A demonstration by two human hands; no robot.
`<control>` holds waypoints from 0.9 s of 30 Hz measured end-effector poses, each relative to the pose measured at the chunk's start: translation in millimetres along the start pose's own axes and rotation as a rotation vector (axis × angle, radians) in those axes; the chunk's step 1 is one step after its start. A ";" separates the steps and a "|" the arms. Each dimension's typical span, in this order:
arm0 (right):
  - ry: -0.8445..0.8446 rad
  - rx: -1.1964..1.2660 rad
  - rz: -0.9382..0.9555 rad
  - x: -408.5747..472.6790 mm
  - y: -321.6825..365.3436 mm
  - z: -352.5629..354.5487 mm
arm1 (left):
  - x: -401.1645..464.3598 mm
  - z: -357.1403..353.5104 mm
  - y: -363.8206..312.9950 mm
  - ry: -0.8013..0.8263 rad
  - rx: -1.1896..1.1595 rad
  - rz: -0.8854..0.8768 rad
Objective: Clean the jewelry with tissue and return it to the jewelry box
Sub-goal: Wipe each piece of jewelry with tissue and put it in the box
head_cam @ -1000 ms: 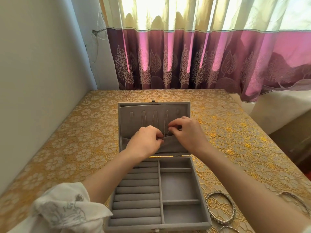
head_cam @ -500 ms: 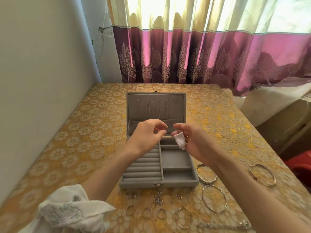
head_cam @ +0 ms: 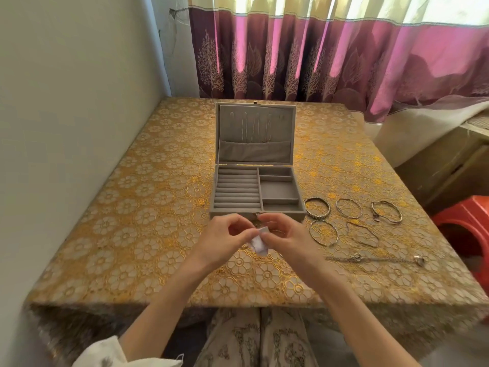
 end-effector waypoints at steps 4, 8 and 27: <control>-0.045 -0.019 0.034 -12.8 -1.1 -12.1 | -15.9 4.5 4.1 0.013 -0.058 0.020; -0.050 -0.024 0.020 -20.7 -8.5 -23.6 | -27.3 6.3 13.7 0.020 -0.072 0.046; -0.238 -0.035 0.030 -30.4 -40.2 -39.0 | -6.6 13.0 63.2 -0.317 0.341 -0.053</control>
Point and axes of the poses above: each hand's wrist, its own x-axis towards the middle knuckle, its own z-axis out of the back of the hand, y = z × x, the point moved 2 cm from there along x, towards the middle knuckle, and after that the axes turned 14 degrees about -x, right-handed, at the moved point
